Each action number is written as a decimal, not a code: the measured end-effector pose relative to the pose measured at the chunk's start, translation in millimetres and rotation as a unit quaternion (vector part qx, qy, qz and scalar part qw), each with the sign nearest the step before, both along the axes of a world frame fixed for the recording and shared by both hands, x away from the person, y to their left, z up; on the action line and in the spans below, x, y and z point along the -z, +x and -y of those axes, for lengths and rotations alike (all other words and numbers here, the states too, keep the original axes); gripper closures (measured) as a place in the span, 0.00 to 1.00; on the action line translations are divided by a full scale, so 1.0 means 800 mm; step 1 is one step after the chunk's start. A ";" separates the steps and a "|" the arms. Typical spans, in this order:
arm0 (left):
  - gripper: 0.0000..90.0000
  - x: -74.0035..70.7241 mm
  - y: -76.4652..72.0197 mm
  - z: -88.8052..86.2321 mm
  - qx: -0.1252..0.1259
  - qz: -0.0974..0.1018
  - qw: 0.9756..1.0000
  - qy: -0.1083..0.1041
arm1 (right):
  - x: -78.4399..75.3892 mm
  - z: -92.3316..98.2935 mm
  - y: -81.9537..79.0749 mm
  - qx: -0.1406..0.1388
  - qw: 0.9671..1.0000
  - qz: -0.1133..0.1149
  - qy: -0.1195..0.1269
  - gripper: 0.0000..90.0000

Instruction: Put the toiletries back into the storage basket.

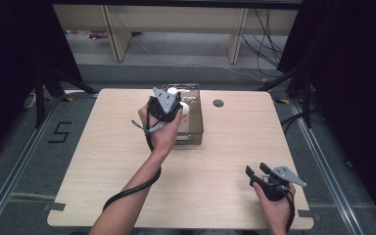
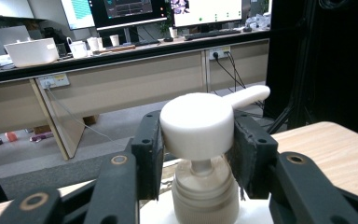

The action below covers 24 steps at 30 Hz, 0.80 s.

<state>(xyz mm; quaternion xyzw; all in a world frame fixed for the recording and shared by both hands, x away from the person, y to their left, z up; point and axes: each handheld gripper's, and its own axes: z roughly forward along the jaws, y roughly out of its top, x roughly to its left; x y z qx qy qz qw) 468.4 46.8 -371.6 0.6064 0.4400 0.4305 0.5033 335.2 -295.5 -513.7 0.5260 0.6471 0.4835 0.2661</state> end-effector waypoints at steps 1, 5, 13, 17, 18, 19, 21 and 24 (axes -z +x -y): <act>0.60 0.001 0.000 0.000 0.001 -0.001 1.000 0.000 | 0.000 0.000 0.000 0.000 1.000 0.002 -0.001 0.43; 0.50 0.005 0.000 -0.001 0.003 -0.003 1.000 0.000 | 0.000 0.000 0.000 0.001 1.000 0.001 -0.002 0.43; 0.40 0.010 -0.006 -0.009 0.019 -0.018 1.000 -0.015 | 0.000 0.000 0.000 0.001 1.000 0.000 0.000 0.43; 0.39 0.011 -0.016 -0.019 0.029 -0.018 0.999 -0.017 | 0.000 0.000 0.000 0.001 1.000 0.001 -0.002 0.43; 0.39 0.012 -0.019 -0.021 0.034 -0.019 0.999 -0.020 | 0.000 0.000 0.000 0.001 1.000 0.001 -0.002 0.43; 0.39 0.013 -0.023 -0.024 0.038 -0.021 0.999 -0.019 | 0.000 0.000 0.000 0.001 1.000 0.001 -0.002 0.43; 0.38 0.015 -0.028 -0.030 0.045 -0.024 0.998 -0.021 | 0.000 0.000 0.001 0.002 1.000 0.002 -0.001 0.43; 0.38 0.018 -0.038 -0.042 0.054 -0.027 0.998 -0.025 | 0.000 0.000 0.000 0.003 1.000 0.002 -0.001 0.43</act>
